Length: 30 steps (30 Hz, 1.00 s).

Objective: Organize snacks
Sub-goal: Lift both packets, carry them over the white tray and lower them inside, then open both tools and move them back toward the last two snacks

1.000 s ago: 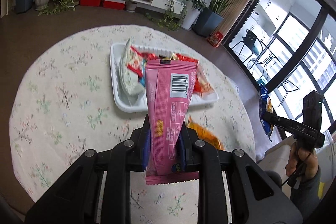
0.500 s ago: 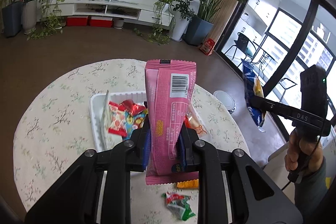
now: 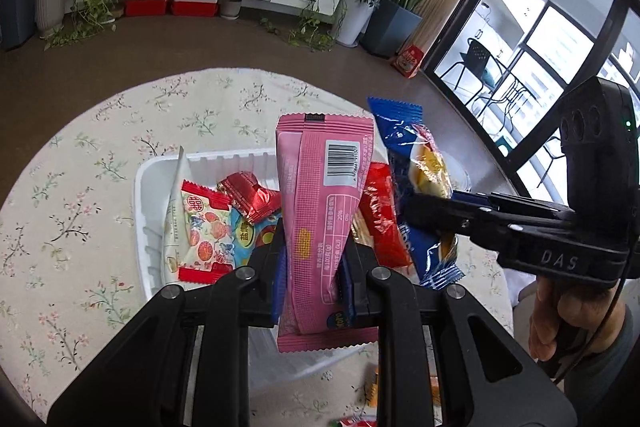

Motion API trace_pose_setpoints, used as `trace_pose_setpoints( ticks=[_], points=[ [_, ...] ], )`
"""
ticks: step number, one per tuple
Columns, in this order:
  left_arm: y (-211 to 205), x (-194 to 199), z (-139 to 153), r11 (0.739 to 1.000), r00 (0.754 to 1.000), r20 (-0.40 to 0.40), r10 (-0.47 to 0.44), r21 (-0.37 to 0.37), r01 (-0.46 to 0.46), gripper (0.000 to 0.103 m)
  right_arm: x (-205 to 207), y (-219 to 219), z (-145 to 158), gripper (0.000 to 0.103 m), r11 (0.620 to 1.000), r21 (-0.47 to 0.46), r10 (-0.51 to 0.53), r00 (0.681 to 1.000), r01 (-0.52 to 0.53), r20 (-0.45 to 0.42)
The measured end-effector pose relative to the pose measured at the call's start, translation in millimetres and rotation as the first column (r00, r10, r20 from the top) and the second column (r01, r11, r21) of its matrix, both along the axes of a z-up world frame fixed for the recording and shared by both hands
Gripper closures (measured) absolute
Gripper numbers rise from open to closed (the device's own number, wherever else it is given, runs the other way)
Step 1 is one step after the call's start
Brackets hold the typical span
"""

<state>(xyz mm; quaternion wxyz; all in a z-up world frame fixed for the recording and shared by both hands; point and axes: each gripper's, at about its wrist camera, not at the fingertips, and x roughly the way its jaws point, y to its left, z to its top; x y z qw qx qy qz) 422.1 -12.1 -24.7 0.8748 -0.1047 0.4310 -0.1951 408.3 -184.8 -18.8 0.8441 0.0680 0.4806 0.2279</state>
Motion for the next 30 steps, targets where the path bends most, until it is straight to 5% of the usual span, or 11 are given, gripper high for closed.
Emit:
trace_pose_setpoints(
  ticks=[14, 30],
  points=[
    [-2, 40, -69, 0.999, 0.998, -0.064, 0.015, 0.034, -0.012, 0.083, 25, 1, -49, 0.073, 0.996, -0.089, -0.036, 0.997, 0.030, -0.069],
    [-13, 45, -76, 0.998, 0.999, -0.046, 0.019, 0.059, -0.016, 0.080, 25, 8, -63, 0.073, 0.991, -0.130, -0.022, 0.999, 0.016, -0.048]
  ],
)
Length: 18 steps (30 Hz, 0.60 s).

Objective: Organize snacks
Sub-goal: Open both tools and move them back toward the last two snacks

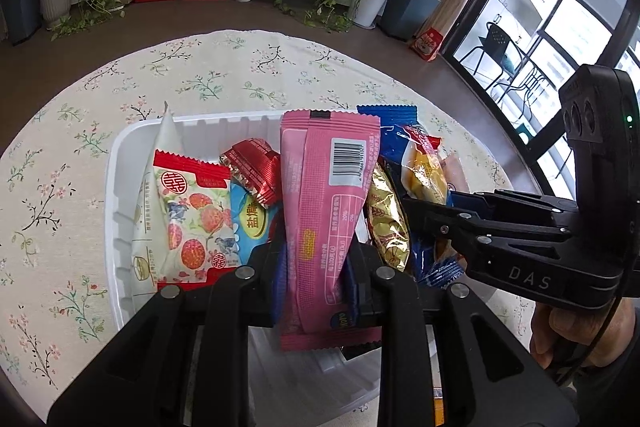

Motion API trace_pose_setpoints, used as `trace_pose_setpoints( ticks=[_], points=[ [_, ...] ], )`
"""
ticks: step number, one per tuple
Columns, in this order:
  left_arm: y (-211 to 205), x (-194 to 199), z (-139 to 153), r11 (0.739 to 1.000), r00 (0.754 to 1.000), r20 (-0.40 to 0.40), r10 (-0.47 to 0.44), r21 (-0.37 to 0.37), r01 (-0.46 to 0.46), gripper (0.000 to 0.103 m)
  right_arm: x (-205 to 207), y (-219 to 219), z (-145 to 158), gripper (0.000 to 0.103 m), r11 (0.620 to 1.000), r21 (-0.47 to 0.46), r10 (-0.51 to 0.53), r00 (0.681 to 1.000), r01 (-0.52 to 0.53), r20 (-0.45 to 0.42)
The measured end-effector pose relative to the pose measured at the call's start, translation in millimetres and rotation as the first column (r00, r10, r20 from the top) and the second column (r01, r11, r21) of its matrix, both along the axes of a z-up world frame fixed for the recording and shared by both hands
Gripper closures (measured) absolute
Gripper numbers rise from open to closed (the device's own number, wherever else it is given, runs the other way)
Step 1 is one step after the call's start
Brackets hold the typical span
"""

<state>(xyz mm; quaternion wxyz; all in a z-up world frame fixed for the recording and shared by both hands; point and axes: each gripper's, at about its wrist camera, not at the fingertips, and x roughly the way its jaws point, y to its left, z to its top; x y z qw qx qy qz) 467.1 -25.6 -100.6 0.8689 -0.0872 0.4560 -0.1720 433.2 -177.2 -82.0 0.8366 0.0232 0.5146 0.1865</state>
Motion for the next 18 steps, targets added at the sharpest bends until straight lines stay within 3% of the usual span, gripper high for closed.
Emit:
trace_pose_setpoints(
  ticks=[7, 9, 10, 13, 18],
  points=[
    [-3, -6, 2, 1.000, 1.000, 0.025, 0.003, 0.007, -0.004, 0.073, -7, 6, 3, 0.072, 0.999, -0.033, 0.011, 0.999, -0.010, 0.036],
    [-6, -7, 3, 1.000, 0.999, 0.030, -0.010, 0.008, 0.009, 0.048, -9, 9, 5, 0.069, 0.998, -0.052, 0.021, 0.999, -0.019, 0.045],
    [-9, -7, 3, 1.000, 0.999, 0.035, -0.020, 0.010, 0.019, 0.043, -10, 11, 5, 0.068, 0.998, -0.056, 0.023, 0.999, -0.021, 0.047],
    [-10, -6, 3, 1.000, 0.999, 0.035, -0.011, 0.015, 0.011, 0.041, -11, 10, 6, 0.068, 0.998, -0.066, 0.022, 0.998, -0.019, 0.052],
    [-4, -8, 2, 1.000, 0.999, 0.042, -0.004, 0.017, 0.004, 0.031, -14, 7, 10, 0.056, 0.998, -0.068, 0.019, 0.998, -0.015, 0.062]
  ],
)
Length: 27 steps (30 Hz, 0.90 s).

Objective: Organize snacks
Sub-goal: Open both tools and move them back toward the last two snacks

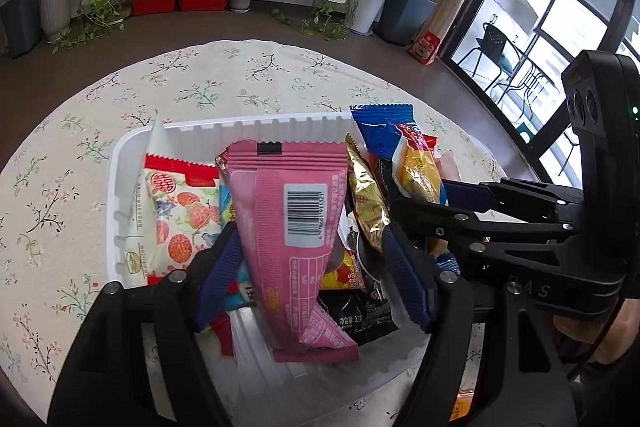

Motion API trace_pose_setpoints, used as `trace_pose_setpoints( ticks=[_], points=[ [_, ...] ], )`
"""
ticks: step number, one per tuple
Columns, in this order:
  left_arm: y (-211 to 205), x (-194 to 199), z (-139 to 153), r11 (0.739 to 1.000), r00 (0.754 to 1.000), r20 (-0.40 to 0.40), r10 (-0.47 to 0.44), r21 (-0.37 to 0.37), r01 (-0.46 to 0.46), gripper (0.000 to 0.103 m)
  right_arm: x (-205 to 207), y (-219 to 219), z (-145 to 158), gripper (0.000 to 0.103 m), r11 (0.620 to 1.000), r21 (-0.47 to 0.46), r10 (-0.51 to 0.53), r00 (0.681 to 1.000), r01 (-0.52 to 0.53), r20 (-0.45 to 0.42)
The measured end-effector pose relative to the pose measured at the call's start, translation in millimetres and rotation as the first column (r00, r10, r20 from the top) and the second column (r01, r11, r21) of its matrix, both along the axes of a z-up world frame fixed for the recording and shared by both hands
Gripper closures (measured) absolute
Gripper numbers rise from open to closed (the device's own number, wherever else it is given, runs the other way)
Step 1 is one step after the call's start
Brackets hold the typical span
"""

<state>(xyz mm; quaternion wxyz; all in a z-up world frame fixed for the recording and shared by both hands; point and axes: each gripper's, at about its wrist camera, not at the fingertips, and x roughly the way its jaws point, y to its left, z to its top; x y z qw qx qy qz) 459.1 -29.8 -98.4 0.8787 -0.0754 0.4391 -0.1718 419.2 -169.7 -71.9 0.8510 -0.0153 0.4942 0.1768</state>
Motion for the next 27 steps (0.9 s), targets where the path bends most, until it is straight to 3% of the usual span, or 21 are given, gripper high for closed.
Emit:
trace_pose_setpoints(
  ticks=[4, 8, 14, 16, 18, 22, 25, 27],
  points=[
    [4, -5, 1, 1.000, 1.000, 0.007, 0.004, -0.002, -0.004, 0.029, -3, -1, 3, 0.050, 1.000, -0.002, 0.001, 1.000, -0.001, 0.009],
    [10, -10, 8, 1.000, 0.999, 0.029, 0.017, -0.018, -0.016, 0.012, -7, -2, 7, 0.044, 1.000, 0.000, -0.004, 1.000, 0.004, 0.018],
    [18, -20, 20, 0.999, 0.997, 0.066, 0.033, -0.030, -0.032, 0.011, -12, -18, 18, 0.041, 0.999, 0.033, -0.045, 0.998, 0.044, 0.043],
    [21, -28, 23, 0.999, 0.996, 0.073, 0.043, -0.026, -0.041, 0.004, -16, -24, 22, 0.037, 0.997, 0.059, -0.054, 0.997, 0.051, 0.047],
    [22, -39, 28, 0.998, 0.995, 0.085, 0.054, -0.019, -0.053, 0.000, -23, -33, 28, 0.028, 0.994, 0.097, -0.052, 0.997, 0.046, 0.058],
    [25, -74, 37, 0.995, 0.989, 0.118, 0.085, 0.048, -0.091, 0.000, -43, -48, 36, 0.026, 0.987, 0.157, -0.030, 0.997, 0.018, 0.071],
    [26, -110, 44, 0.991, 0.978, 0.188, 0.093, 0.077, -0.109, 0.000, -59, -60, 40, 0.025, 0.982, 0.190, -0.015, 0.998, 0.002, 0.065],
    [24, -135, 46, 0.986, 0.972, 0.214, 0.097, 0.110, -0.123, 0.000, -74, -68, 44, 0.019, 0.979, 0.201, 0.005, 0.997, -0.020, 0.074]
  ],
)
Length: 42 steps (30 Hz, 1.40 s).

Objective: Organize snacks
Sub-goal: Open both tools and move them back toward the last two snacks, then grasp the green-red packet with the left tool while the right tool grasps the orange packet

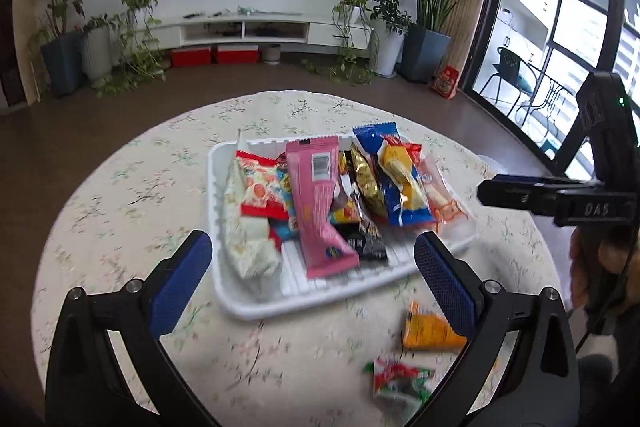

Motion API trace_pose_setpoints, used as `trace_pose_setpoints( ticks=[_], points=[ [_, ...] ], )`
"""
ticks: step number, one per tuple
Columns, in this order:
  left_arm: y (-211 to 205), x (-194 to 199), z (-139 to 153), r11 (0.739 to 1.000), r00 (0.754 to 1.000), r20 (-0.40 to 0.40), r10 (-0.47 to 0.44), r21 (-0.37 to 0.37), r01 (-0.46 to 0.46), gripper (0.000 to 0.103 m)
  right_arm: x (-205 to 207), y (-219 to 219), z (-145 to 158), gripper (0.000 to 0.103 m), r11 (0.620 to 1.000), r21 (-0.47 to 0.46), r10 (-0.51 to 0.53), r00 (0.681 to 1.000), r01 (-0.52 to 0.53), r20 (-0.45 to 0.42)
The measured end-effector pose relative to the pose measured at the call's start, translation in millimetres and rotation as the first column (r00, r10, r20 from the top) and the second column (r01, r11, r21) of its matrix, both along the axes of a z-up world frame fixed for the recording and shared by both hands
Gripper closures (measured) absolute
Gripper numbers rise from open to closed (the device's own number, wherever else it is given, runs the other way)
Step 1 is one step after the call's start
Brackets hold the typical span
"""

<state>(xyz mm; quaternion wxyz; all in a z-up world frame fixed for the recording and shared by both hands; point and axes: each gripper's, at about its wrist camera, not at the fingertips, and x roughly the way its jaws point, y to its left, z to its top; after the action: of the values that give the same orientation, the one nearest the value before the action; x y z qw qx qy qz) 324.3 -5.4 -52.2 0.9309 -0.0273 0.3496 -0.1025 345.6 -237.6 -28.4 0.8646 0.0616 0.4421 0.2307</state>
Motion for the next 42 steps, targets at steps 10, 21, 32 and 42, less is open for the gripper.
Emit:
trace_pose_setpoints(
  ticks=[10, 21, 32, 42],
  points=[
    [-23, -70, -36, 0.999, 0.981, -0.192, 0.019, -0.043, -0.028, 0.000, -65, 12, -13, 0.018, 0.981, -0.120, 0.150, 0.989, -0.150, -0.006],
    [-59, -64, -74, 0.997, 0.943, -0.332, -0.002, 0.077, 0.029, 0.001, -89, 20, -29, 0.019, 0.965, -0.170, 0.196, 0.980, -0.197, -0.024],
    [-60, -51, -84, 0.994, 0.936, -0.350, -0.035, 0.087, 0.070, 0.022, -83, 33, -46, 0.024, 0.953, -0.198, 0.223, 0.973, -0.231, -0.059],
    [-59, -39, -80, 0.994, 0.938, -0.343, -0.061, 0.069, 0.089, 0.054, -82, 38, -57, 0.028, 0.939, -0.236, 0.239, 0.968, -0.250, -0.077]
  ],
)
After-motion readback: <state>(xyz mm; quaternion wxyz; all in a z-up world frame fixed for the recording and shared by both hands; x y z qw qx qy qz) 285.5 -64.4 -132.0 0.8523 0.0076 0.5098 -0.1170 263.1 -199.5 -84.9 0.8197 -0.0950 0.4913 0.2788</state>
